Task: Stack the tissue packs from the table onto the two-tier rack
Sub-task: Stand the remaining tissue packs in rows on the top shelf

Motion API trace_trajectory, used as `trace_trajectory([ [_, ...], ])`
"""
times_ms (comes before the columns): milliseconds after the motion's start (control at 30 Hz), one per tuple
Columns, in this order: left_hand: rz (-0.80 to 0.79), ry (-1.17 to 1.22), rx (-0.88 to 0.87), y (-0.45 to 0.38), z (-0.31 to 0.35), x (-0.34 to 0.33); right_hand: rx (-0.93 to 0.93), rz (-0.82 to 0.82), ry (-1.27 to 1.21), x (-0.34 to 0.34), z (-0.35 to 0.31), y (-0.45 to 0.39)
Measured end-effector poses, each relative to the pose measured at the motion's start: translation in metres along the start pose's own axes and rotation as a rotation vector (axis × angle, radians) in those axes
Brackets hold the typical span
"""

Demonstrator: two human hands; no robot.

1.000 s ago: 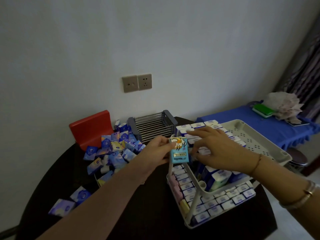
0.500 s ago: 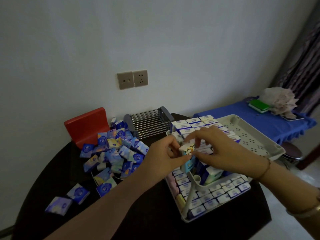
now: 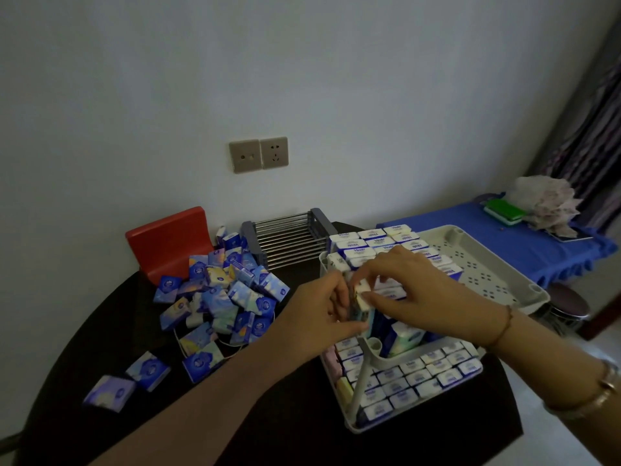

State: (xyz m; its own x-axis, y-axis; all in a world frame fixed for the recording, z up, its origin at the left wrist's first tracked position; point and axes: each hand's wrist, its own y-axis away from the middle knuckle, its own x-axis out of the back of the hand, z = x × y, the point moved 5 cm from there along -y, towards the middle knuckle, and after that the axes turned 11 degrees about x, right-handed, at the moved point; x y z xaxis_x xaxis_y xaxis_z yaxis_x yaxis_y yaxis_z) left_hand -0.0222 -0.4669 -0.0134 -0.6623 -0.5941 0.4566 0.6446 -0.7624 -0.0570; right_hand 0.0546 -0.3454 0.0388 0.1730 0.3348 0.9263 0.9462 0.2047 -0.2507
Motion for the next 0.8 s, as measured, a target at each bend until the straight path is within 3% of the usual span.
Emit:
trace_trajectory([
  [300,0.094,-0.018,0.009,-0.006,-0.005,-0.016,0.008,0.004,0.084,-0.003,0.007,0.005],
  [433,-0.015,-0.106,0.044,-0.005,-0.016,-0.016,-0.015,-0.03,0.185,-0.016,0.013,0.012],
  [500,-0.052,-0.099,0.097,-0.008,-0.023,-0.013,-0.049,0.037,0.15,-0.012,0.017,0.014],
  [600,0.158,-0.077,0.141,-0.018,-0.023,-0.004,-0.199,0.298,-0.086,0.013,0.038,0.018],
  [667,0.317,0.001,0.172,-0.026,-0.014,-0.004,-0.395,0.393,-0.173,0.028,0.06,0.025],
  [800,0.336,0.152,0.29,-0.044,0.003,-0.029,-0.736,0.316,-0.174,0.029,0.105,0.04],
])
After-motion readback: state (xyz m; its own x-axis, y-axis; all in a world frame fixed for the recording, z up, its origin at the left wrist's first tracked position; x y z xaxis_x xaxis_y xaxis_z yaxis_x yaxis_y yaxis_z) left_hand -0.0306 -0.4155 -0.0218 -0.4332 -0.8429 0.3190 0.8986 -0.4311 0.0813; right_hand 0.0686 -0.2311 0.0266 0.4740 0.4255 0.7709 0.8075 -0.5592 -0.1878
